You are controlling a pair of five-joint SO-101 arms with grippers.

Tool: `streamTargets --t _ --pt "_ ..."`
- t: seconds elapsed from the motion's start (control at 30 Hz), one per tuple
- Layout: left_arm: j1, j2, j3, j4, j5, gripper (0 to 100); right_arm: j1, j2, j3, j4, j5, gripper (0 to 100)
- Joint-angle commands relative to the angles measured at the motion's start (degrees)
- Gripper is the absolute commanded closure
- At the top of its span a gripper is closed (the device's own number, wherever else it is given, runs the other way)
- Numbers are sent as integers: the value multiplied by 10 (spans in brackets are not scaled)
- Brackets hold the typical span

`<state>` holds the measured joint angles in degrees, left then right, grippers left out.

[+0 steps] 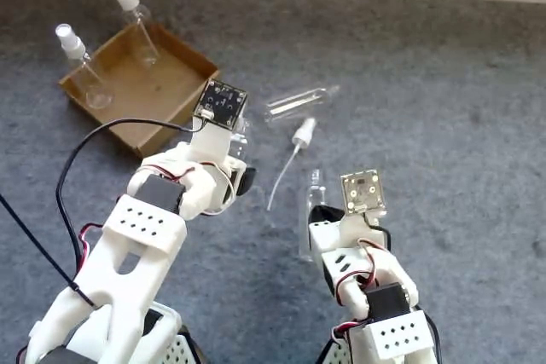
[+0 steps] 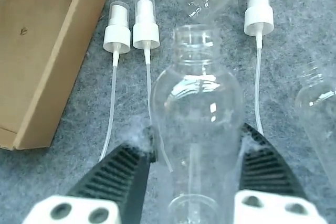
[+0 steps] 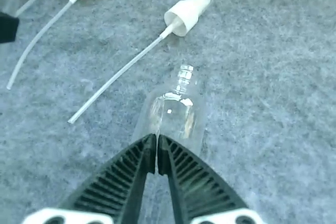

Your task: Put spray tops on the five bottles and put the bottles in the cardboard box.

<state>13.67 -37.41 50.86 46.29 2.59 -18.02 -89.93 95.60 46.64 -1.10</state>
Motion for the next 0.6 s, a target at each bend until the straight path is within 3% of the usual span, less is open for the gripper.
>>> streamTargets --t 0.0,0.57 --pt "-6 -23 -3 -11 7 884 -7 3 89 22 -2 991" --pt "-5 -23 15 -29 6 881 -7 3 89 22 -2 991"
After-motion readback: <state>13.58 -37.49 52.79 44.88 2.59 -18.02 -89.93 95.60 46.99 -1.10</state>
